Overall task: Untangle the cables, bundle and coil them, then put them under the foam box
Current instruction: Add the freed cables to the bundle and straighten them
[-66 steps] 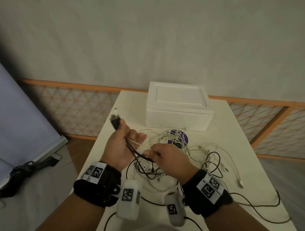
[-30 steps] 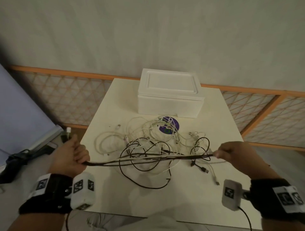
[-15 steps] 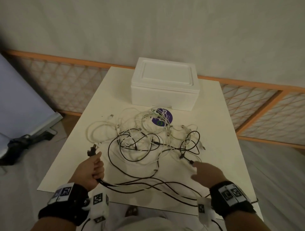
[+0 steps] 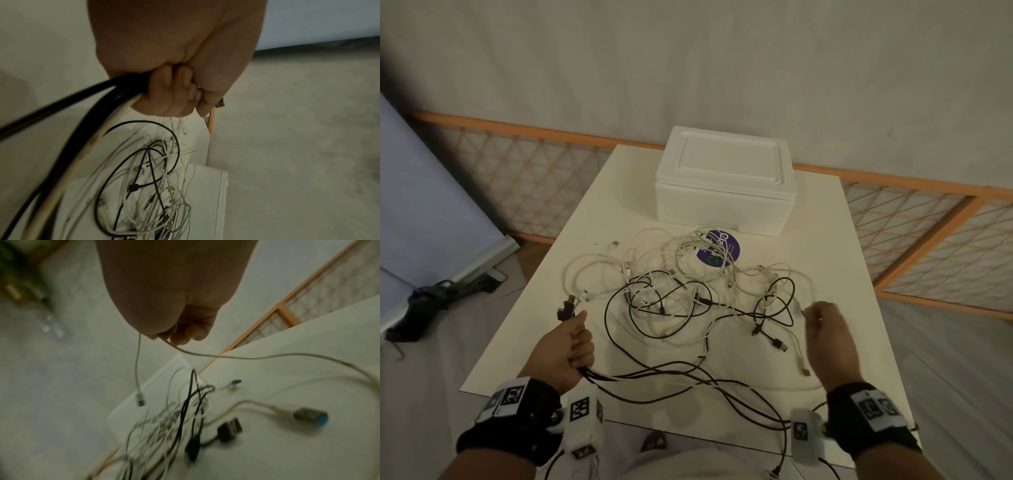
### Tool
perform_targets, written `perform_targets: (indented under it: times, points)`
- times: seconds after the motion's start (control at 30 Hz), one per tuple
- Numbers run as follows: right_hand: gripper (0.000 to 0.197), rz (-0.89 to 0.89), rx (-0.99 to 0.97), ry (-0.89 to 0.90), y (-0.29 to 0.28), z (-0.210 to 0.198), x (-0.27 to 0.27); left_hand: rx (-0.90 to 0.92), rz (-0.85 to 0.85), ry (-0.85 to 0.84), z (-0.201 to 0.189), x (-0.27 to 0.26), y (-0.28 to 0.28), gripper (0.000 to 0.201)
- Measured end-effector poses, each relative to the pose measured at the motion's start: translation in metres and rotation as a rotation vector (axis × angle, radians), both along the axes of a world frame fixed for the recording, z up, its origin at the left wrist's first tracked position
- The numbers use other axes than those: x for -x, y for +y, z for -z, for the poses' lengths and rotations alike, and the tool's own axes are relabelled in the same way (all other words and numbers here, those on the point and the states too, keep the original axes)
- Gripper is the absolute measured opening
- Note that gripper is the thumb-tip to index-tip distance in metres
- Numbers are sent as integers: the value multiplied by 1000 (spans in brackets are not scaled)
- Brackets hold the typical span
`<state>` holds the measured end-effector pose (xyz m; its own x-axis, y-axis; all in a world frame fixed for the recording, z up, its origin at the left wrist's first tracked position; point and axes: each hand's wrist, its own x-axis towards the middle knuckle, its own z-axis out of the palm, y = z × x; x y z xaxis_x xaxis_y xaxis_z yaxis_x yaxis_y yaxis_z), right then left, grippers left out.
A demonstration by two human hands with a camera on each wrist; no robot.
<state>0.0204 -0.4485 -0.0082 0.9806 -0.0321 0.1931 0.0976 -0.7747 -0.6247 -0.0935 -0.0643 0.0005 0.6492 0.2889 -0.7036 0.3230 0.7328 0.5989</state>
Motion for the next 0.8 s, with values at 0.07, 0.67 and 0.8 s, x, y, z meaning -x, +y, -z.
perform_targets:
  times: [0.07,0.67,0.8]
  points:
    - [13,136,-94,-43,-20,-11,-4,0,-11,0,0,-1,0,41]
    - [68,-688,167,420,76,-41,17,38,172,-160,-25,-49,-94,55]
    - [51,-882,299,491,120,-22,28,26,246,-227,-32,-55,-125,57]
